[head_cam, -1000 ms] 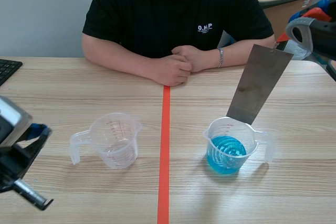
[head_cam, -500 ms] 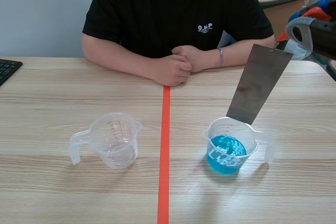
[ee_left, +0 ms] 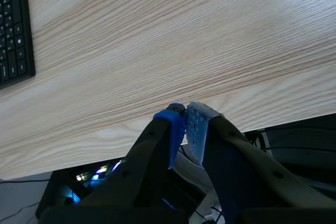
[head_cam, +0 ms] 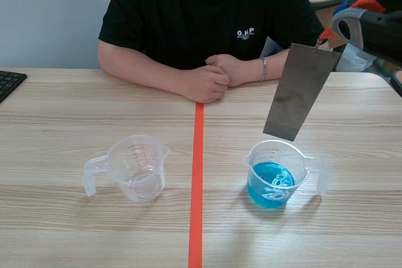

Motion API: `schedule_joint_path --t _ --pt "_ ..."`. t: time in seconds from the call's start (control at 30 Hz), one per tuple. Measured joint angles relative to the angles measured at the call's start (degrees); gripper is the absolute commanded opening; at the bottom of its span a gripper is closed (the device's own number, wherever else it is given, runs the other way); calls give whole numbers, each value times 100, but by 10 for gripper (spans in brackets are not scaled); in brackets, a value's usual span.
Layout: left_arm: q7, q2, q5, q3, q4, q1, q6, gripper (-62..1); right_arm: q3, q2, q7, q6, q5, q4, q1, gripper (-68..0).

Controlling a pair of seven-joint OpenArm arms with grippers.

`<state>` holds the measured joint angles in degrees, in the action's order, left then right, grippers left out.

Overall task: Do the redox reaction experiment.
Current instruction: 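Put the plate into the left beaker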

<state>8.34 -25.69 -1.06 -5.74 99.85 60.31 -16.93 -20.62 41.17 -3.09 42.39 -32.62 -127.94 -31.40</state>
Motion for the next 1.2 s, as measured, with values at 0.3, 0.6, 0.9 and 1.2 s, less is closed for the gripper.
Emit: schedule_joint_path --t 0.3,0.6,0.9,1.2 --pt "-28 365 0 9 0 15 0 -560 782 -2 -140 0 0 0 605 -660" --pt "-17 428 0 9 0 15 0 -560 1926 -4 -485 0 0 0 1558 -658" --pt "-15 474 0 9 0 15 2 -560 3108 -262 -907 -13 0 46 2590 -658" --pt "-17 474 -2 9 0 15 0 -559 4282 -957 -1405 -37 192 627 3530 -658"
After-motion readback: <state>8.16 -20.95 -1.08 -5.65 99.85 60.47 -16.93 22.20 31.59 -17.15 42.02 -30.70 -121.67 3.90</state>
